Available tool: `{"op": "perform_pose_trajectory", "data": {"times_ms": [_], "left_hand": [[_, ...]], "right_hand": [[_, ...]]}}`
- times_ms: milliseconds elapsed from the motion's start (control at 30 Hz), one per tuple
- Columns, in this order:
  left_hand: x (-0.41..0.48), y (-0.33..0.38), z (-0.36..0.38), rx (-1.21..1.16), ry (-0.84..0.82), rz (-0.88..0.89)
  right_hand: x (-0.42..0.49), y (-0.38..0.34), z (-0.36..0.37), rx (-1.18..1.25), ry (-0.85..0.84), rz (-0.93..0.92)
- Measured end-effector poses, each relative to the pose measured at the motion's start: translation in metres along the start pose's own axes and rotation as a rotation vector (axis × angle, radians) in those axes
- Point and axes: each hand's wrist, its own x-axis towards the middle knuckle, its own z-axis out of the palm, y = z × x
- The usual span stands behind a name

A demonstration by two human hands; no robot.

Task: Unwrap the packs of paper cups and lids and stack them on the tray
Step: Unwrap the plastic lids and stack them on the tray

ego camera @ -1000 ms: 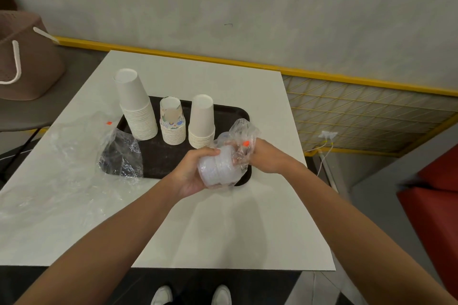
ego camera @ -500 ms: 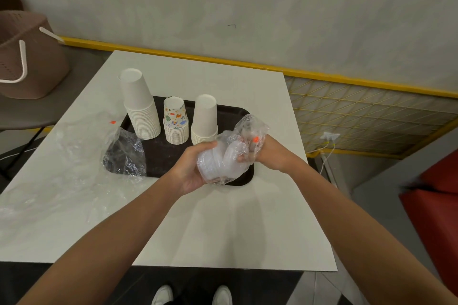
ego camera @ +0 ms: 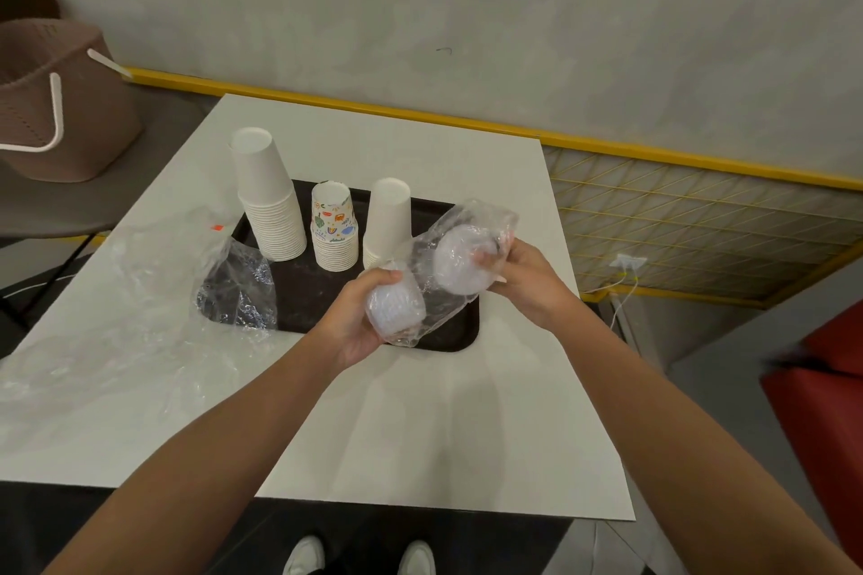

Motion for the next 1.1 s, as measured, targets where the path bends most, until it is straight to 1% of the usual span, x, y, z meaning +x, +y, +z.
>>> {"op": "perform_pose_trajectory", "data": {"times_ms": [133,300,400,500,600,767,833,967,1100], "left_hand": [[-0.001,0.000,-0.008,-0.041,0.036,0.037],[-0.003,-0.001,-0.026,-0.075,0.033,0.086],[-0.003,0.002,-0.034,-0.095,0.022,0.078],[0.000,0.011,-0.043,-0.068,0.059,0.050],[0.005,0.020,-0.052,-0.016,0.057,0.009],[0.015,0.031,-0.064,-0.010,0.024,-0.041],[0.017,0.034,-0.065,-0.021,0.012,-0.059],[0.022,0.038,-0.068,-0.043,-0.007,-0.080],[0.025,0.038,-0.069,-0.046,-0.022,-0.103]], "right_hand": [[0.009,0.003,-0.012,0.080,0.171,0.036],[0.022,0.019,-0.022,0.167,0.411,0.208],[0.036,0.029,-0.018,0.179,0.499,0.285],[0.056,0.034,-0.009,0.135,0.536,0.327],[0.077,0.040,0.000,0.050,0.530,0.363],[0.105,0.057,0.006,-0.104,0.549,0.398],[0.111,0.059,0.009,-0.228,0.577,0.414],[0.118,0.061,0.018,-0.563,0.581,0.362],[0.122,0.059,0.021,-0.731,0.565,0.341]]}}
